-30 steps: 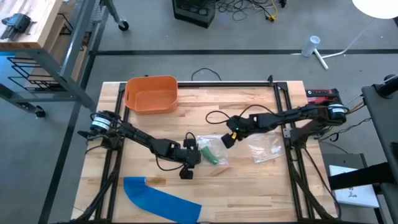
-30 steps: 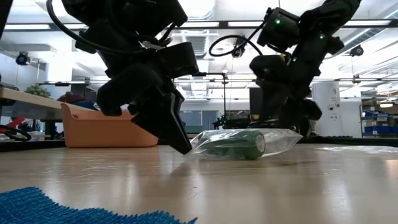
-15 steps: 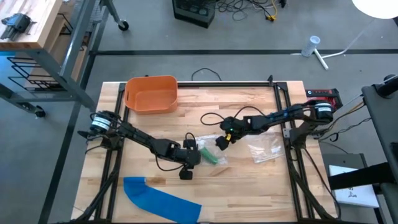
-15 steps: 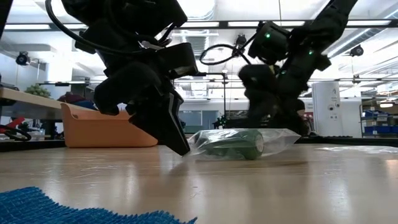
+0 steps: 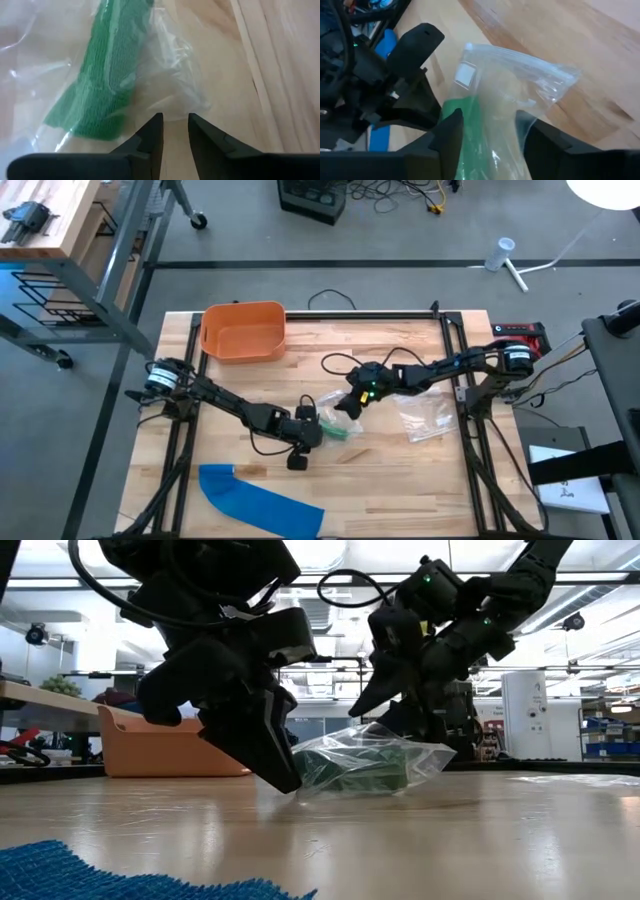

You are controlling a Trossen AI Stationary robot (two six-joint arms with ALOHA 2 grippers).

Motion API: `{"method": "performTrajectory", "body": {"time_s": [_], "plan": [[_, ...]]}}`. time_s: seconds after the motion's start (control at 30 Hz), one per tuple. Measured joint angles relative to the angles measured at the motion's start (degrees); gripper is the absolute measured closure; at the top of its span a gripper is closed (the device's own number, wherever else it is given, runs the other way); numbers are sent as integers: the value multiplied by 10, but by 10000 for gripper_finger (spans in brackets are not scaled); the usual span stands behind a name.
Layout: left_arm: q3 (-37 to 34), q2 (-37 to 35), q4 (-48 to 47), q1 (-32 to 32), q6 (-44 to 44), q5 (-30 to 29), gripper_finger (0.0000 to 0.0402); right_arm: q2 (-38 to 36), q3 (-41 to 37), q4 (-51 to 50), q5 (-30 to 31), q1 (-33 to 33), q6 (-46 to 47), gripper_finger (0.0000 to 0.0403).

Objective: Roll bandage
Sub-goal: Close the transparent zip bag

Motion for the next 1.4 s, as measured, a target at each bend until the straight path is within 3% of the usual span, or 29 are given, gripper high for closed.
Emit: {"method": "performTrajectory", "body": {"time_s": [0.27, 0.5, 0.77, 0.87, 1.1, 1.23, 1.4], "plan": [[0, -11, -15, -3, 11, -1, 278, 0, 0, 0, 30, 3, -94, 383], [0, -111, -87, -29, 10, -25, 227, -12, 6, -2, 48, 33, -201, 401], [-2, -294, -209, -66, -2, -234, 206, -61, 39, -1, 86, 123, -341, 402], [-14, -341, -178, -67, -6, -227, 205, -72, 58, 0, 123, 160, -392, 403], [-90, -375, -30, -69, -6, -113, 196, -76, 107, -38, 218, 208, -443, 403], [-117, -369, 36, -69, -8, -111, 182, -76, 136, -110, 280, 212, -427, 403], [-134, -348, 99, -68, 3, -116, 159, -76, 152, -145, 287, 212, -420, 403]]}}
